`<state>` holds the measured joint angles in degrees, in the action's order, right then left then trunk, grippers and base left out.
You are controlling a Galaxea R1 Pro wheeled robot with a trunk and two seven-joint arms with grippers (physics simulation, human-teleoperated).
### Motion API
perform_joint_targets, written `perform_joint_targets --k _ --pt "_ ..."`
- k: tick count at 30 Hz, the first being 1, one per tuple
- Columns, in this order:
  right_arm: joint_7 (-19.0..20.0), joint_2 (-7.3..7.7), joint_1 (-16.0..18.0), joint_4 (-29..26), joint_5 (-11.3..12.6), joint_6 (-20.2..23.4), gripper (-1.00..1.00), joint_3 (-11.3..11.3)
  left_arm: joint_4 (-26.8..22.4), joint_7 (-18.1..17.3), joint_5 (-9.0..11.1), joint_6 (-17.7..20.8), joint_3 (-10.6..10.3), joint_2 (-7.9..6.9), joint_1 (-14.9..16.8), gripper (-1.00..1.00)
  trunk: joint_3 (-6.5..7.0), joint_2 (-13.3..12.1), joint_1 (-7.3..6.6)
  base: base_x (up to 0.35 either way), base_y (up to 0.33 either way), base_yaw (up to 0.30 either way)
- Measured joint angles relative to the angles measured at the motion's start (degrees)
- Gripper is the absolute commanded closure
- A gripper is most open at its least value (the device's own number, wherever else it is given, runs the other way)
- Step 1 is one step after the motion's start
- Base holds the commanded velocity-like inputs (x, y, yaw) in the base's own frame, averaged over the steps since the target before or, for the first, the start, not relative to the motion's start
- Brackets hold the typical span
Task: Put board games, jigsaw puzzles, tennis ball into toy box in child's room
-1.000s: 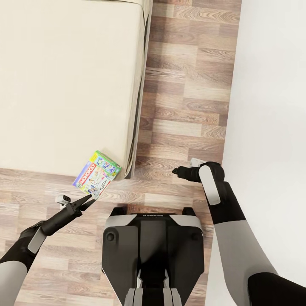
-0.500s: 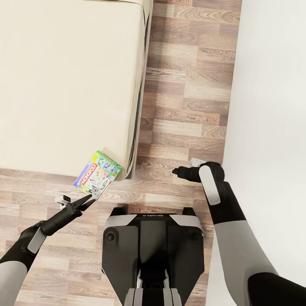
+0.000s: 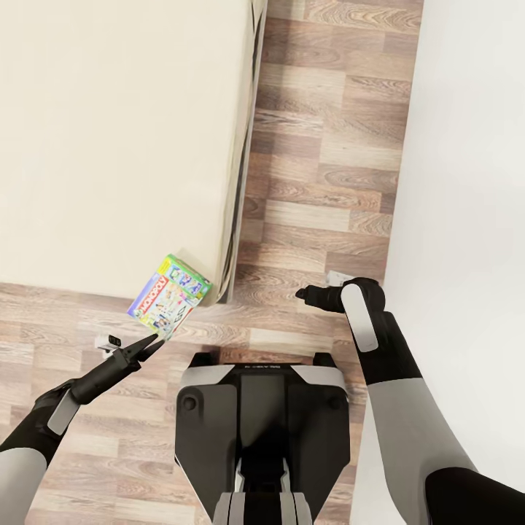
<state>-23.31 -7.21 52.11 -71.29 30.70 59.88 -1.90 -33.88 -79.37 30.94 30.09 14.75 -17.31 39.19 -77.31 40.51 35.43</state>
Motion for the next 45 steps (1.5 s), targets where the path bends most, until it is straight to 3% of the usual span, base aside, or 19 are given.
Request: perform_joint_targets --k 11,45 --pt "0.0 0.0 0.0 -0.03 0.04 0.0 -1.0 0.0 0.0 0.0 -0.01 -0.02 0.07 0.0 0.0 -1.0 -0.76 0.0 0.0 0.005 0.0 0.042" --pt "0.0 0.0 0.0 -0.03 0.02 0.0 -1.0 0.0 0.0 0.06 -0.01 -0.02 0.0 0.0 0.0 -1.0 -0.83 0.0 -0.01 0.055 0.003 0.001"
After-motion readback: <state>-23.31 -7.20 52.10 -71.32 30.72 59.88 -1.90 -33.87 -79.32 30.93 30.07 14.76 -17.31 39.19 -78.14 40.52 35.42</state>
